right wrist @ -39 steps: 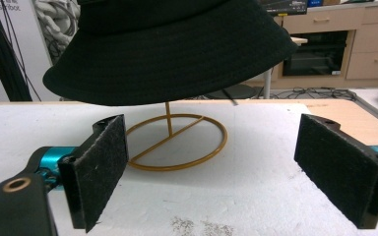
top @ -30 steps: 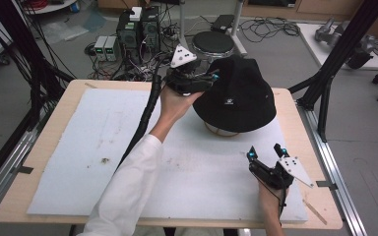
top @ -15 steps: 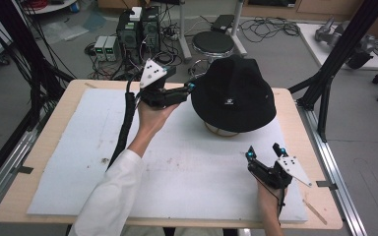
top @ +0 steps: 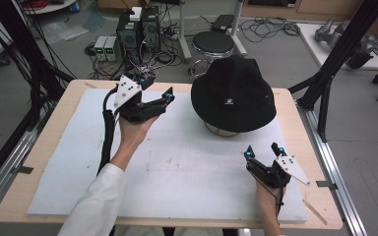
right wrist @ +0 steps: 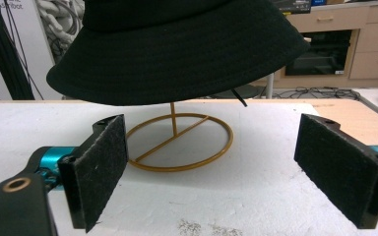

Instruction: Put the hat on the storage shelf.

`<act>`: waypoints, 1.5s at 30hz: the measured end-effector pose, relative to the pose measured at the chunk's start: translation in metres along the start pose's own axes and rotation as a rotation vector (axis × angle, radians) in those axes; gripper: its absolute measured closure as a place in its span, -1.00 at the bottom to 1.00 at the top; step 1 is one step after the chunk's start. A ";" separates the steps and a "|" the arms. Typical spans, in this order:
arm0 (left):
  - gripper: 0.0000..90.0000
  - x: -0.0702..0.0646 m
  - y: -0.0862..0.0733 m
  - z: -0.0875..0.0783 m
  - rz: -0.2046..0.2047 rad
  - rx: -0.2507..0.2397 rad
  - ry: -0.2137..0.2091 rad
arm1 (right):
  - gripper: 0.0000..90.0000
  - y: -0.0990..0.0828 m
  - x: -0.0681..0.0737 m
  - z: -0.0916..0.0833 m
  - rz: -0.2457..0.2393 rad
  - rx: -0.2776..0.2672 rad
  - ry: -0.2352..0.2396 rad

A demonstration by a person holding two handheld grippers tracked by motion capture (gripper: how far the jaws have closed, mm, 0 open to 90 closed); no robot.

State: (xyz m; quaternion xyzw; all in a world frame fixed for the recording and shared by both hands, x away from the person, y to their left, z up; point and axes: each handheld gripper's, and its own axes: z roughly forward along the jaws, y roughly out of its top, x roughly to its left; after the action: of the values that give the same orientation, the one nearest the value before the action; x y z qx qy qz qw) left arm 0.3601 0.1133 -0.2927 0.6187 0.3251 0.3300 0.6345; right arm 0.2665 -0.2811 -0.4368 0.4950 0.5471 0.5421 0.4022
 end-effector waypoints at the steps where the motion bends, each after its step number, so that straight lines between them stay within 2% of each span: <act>1: -0.41 0.001 -0.001 -0.002 -0.003 -0.001 0.003 | -0.73 0.000 0.000 0.000 0.000 0.000 0.001; 10: -0.41 0.017 -0.013 -0.024 -0.008 0.001 0.075 | -0.73 0.000 0.000 0.000 -0.003 -0.005 0.000; 13: -0.41 0.024 -0.020 -0.033 -0.017 0.000 0.109 | -0.73 0.000 -0.001 0.000 0.000 -0.003 -0.001; 16: -0.39 0.030 -0.029 -0.043 -0.043 -0.005 0.128 | -0.73 0.000 -0.001 0.000 -0.001 -0.004 -0.002; 22: -0.39 0.037 -0.041 -0.060 -0.062 -0.015 0.170 | -0.73 0.000 0.000 0.000 0.000 -0.003 -0.001; 27: -0.40 0.045 -0.051 -0.073 -0.065 -0.022 0.203 | -0.73 0.000 0.000 0.001 0.004 0.005 0.006; 29: -0.40 0.047 -0.057 -0.077 -0.050 -0.020 0.219 | -0.73 0.000 0.000 0.001 0.006 0.003 0.004; 31: -0.40 0.050 -0.066 -0.082 -0.060 -0.016 0.233 | -0.73 0.000 0.000 0.001 0.005 0.001 0.000; 34: -0.40 0.055 -0.081 -0.089 -0.063 0.006 0.273 | -0.73 0.000 0.000 0.001 0.004 0.001 0.000; 38: -0.40 0.060 -0.096 -0.101 -0.064 0.009 0.335 | -0.73 0.000 0.000 0.001 0.003 0.006 0.003; 40: -0.40 0.064 -0.101 -0.107 -0.070 0.011 0.362 | -0.73 -0.001 0.000 0.001 0.003 0.008 0.001; 43: -0.40 0.069 -0.107 -0.117 -0.102 0.004 0.388 | -0.73 -0.001 0.000 0.001 0.002 0.007 0.002; 45: -0.40 0.071 -0.109 -0.123 -0.090 0.004 0.416 | -0.73 -0.001 0.000 0.001 0.004 0.008 0.001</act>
State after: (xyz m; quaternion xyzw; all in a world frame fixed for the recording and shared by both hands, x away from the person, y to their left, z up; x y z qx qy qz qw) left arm 0.3014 0.2401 -0.4052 0.5234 0.4770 0.4210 0.5668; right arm 0.2670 -0.2809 -0.4374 0.4973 0.5487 0.5409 0.3988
